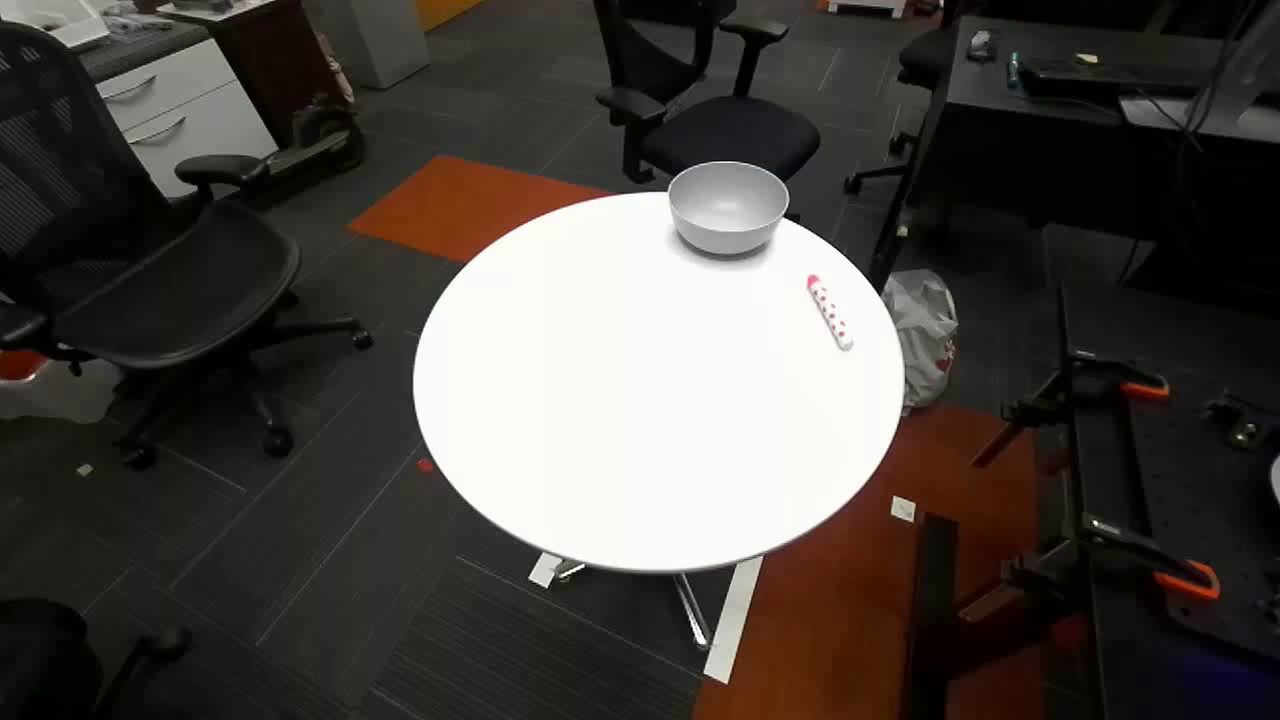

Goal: Put the marker inside the grey bowl

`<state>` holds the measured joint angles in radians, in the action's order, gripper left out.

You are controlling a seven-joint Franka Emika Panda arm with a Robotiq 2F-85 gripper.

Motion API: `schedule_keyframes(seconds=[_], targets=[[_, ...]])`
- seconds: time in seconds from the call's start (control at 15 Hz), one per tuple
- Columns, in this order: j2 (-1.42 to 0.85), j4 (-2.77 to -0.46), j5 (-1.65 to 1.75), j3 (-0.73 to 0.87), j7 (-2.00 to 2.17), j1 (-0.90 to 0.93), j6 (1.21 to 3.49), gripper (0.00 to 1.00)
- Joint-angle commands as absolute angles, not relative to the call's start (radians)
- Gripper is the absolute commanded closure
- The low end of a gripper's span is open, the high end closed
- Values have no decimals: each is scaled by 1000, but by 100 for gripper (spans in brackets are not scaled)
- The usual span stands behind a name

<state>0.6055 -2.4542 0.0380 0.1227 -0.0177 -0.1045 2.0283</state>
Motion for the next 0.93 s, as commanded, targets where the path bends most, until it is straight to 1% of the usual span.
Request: schedule_keyframes(seconds=[0.0, 0.33, 0.47, 0.67, 0.87], targets=[[604, -2451, 35, 118, -21, -110, 2025, 0], [604, -2451, 35, 118, -21, -110, 2025, 0], [564, -2453, 20, 126, -10, -110, 2056, 0], [482, -2474, -9, 126, 58, -124, 2124, 0], [373, -2503, -18, 113, 165, -146, 2257, 0]])
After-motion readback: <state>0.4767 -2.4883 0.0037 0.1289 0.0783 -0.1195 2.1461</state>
